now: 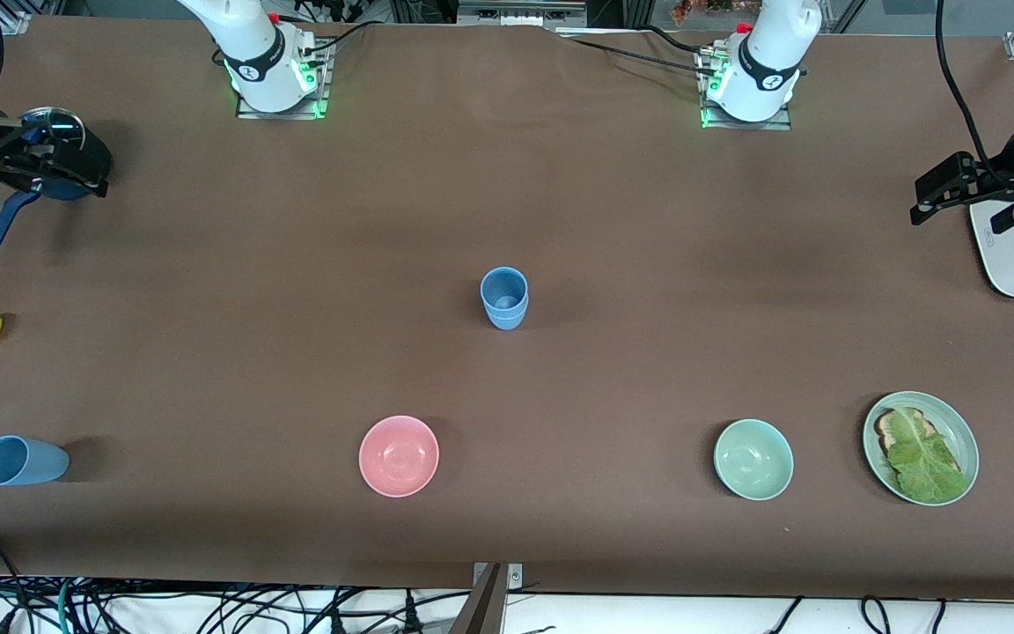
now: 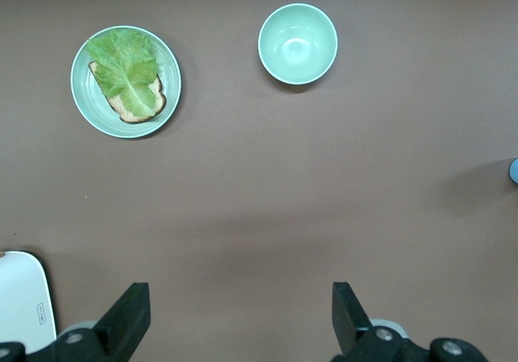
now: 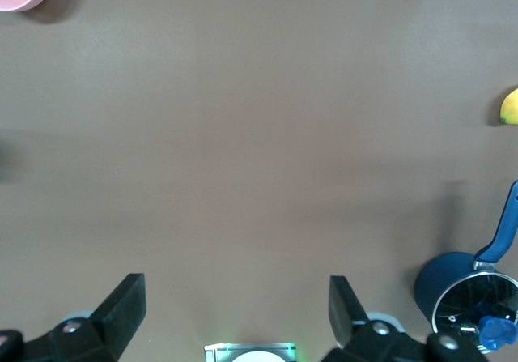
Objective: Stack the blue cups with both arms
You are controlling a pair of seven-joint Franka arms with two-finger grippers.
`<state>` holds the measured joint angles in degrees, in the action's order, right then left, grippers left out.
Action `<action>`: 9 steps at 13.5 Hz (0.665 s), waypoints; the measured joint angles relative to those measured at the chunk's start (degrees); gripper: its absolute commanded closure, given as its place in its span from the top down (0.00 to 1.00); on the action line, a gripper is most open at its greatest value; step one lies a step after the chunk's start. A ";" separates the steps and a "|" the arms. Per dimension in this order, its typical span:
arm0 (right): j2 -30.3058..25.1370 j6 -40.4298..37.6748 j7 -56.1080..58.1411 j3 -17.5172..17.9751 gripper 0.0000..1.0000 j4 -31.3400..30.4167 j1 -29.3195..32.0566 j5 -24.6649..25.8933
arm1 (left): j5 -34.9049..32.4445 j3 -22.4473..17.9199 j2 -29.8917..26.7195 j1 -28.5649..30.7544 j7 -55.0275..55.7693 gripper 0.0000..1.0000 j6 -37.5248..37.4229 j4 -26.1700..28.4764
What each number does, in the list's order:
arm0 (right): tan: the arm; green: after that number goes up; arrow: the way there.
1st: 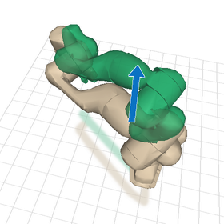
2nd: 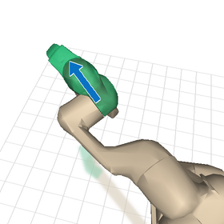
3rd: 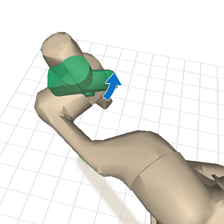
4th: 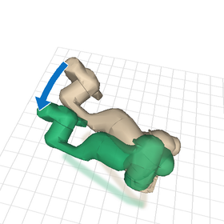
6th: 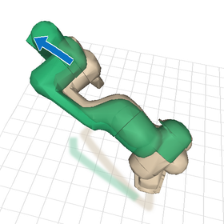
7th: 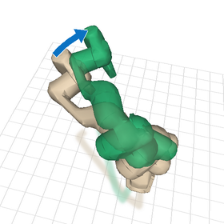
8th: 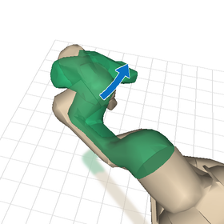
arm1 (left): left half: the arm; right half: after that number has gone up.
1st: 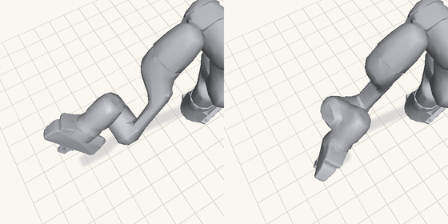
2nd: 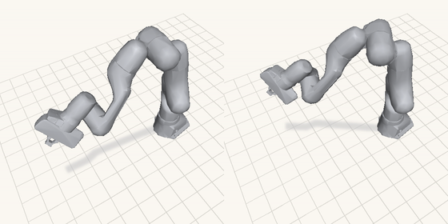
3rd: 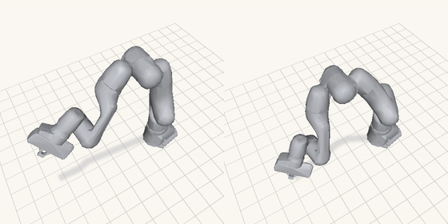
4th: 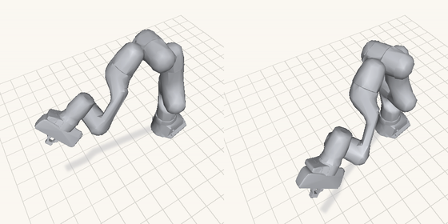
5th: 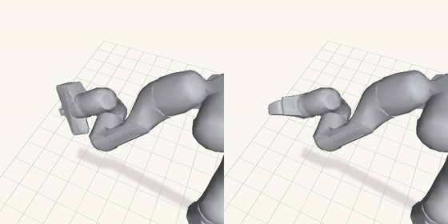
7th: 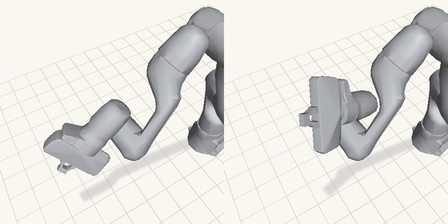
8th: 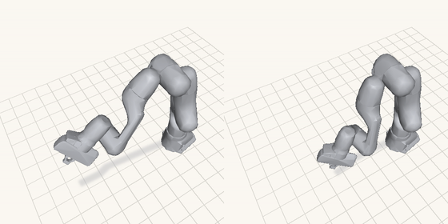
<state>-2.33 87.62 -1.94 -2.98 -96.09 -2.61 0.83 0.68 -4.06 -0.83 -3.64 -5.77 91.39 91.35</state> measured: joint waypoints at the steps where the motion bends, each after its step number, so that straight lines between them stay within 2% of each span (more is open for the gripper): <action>1: 0.41 0.16 -0.04 0.01 1.00 0.00 0.00 -0.18 | 0.00 0.00 0.00 0.02 0.00 0.99 0.00 0.00; 9: 0.91 0.71 -0.08 0.33 1.00 0.27 -0.04 -0.66 | -0.01 -0.06 0.04 0.46 -0.28 0.99 0.00 0.00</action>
<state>-1.42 88.33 -2.01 -2.66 -95.83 -2.65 0.17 0.67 -4.11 -0.79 -3.18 -6.04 91.39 91.35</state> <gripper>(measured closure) 0.000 0.009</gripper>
